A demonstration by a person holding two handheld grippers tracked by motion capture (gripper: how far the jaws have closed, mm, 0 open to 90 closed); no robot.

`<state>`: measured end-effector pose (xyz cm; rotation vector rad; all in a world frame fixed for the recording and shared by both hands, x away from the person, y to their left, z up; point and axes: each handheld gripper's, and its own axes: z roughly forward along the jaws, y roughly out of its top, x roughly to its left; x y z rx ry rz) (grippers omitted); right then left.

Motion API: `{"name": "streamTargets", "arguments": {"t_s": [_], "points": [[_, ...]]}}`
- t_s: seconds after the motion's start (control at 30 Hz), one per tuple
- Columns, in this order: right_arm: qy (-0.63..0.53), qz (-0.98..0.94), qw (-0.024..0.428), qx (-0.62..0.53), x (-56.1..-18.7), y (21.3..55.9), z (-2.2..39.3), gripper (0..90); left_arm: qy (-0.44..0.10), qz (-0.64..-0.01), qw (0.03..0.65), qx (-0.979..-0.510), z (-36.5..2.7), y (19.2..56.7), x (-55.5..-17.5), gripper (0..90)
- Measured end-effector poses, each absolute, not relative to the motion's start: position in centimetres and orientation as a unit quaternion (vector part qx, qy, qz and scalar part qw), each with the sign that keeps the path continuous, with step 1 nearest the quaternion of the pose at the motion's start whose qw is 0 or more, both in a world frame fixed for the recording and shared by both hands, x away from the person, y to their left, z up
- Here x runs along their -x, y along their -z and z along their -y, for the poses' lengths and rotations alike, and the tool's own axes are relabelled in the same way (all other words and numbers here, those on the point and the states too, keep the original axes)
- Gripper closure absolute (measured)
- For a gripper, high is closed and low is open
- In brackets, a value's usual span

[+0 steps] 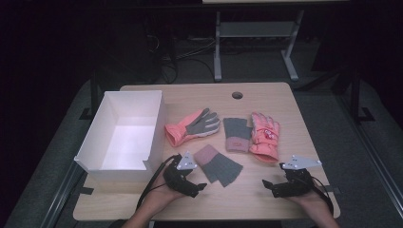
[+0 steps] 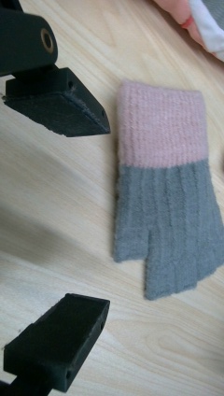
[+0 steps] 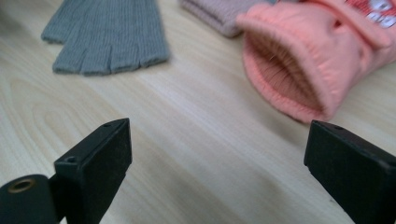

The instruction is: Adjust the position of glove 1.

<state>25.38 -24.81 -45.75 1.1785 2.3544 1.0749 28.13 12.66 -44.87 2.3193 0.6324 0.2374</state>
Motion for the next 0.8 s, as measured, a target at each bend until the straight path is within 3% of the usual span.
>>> {"name": "streamTargets", "arguments": {"t_s": [0.1,0.27,0.6,0.63,0.67,0.8], "points": [[-0.367,-0.824,0.143,-0.408,-25.5,45.9,24.5,7.7,-0.08,-0.252,0.348,-0.899,-12.9,44.9,-28.4,13.1],[-0.373,-0.825,0.134,-0.404,-25.4,45.7,24.2,16.9,-0.075,-0.265,0.351,-0.895,-13.0,44.6,-28.8,17.0],[-0.394,-0.823,0.129,-0.388,-25.1,44.8,22.4,52.5,-0.06,-0.286,0.362,-0.885,-13.2,43.6,-29.5,56.5],[-0.394,-0.823,0.129,-0.388,-25.1,44.8,22.4,52.5,-0.06,-0.286,0.362,-0.885,-13.2,43.6,-29.5,60.2],[-0.395,-0.824,0.13,-0.385,-25.2,44.8,22.3,55.5,-0.061,-0.287,0.361,-0.885,-13.1,43.5,-29.7,60.2],[-0.401,-0.83,0.121,-0.368,-25.8,44.6,21.4,73.3,-0.061,-0.283,0.359,-0.887,-13.1,43.2,-30.3,83.0]]}}
